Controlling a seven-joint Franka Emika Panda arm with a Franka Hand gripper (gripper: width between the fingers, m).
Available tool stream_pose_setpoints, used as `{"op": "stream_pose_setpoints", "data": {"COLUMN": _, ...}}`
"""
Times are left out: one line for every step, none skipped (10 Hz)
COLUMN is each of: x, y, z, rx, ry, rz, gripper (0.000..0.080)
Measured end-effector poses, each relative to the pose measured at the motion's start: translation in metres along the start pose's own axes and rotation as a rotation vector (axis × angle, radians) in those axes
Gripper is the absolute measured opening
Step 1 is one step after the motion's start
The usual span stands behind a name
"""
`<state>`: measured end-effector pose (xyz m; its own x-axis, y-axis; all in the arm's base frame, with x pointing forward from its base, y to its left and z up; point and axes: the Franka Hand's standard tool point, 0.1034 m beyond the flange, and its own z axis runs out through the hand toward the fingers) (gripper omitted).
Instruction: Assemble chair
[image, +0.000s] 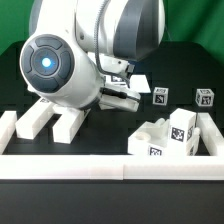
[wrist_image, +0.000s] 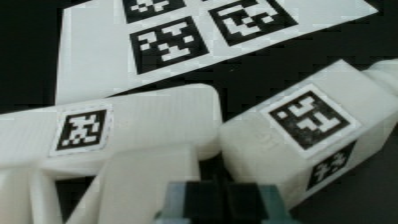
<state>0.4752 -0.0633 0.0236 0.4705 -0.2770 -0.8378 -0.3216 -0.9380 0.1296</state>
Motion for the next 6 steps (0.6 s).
{"op": "stream_pose_setpoints", "data": {"x": 0.0, "y": 0.0002, "z": 0.0, "rx": 0.001, "ry": 0.0, "rz": 0.0, "gripper": 0.0005}}
{"op": "stream_pose_setpoints", "data": {"x": 0.0, "y": 0.0008, "z": -0.0001, "rx": 0.002, "ry": -0.001, "rz": 0.0, "gripper": 0.0001}}
{"op": "stream_pose_setpoints", "data": {"x": 0.0006, "y": 0.0035, "z": -0.0012, "rx": 0.008, "ry": -0.001, "rz": 0.001, "gripper": 0.0001}}
{"op": "stream_pose_setpoints", "data": {"x": 0.0008, "y": 0.0039, "z": -0.0012, "rx": 0.009, "ry": -0.001, "rz": 0.003, "gripper": 0.0001}}
{"op": "stream_pose_setpoints", "data": {"x": 0.001, "y": 0.0037, "z": -0.0009, "rx": 0.009, "ry": 0.0, "rz": 0.002, "gripper": 0.0094}}
{"op": "stream_pose_setpoints", "data": {"x": 0.0011, "y": 0.0043, "z": -0.001, "rx": 0.009, "ry": -0.001, "rz": 0.003, "gripper": 0.0229}}
